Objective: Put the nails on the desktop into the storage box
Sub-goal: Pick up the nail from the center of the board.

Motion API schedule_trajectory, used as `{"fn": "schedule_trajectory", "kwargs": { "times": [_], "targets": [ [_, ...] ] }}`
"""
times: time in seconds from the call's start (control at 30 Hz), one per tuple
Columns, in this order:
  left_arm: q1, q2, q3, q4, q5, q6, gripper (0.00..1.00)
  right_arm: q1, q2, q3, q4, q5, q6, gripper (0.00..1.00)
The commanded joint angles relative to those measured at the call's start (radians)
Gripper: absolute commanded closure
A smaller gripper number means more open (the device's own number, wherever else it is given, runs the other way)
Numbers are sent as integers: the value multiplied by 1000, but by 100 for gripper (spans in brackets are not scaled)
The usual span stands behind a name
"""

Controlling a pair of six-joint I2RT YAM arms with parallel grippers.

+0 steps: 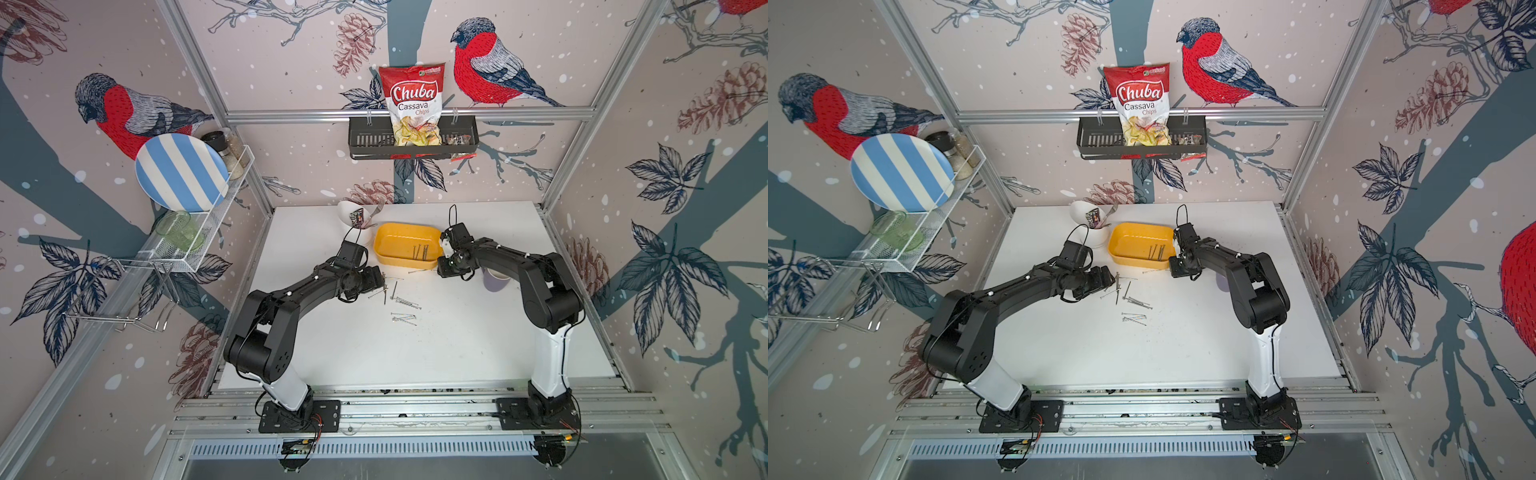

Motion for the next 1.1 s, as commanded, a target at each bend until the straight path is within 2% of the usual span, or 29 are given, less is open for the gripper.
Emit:
{"fn": "schedule_trajectory", "kwargs": {
  "times": [0.0,0.23,0.5,1.07],
  "targets": [
    [4,-14,-13,14,-6,-12,12,20,6,-27,-154,37,-6,60],
    [4,-44,-61,38,0,-29,12,74,-31,-74,-168,78,-9,61],
    [3,-78,-108,41,0,-38,12,136,-3,-45,-213,138,-22,66],
    [3,-131,-188,56,-4,-55,12,188,81,34,-400,8,-34,69]
  ]
}}
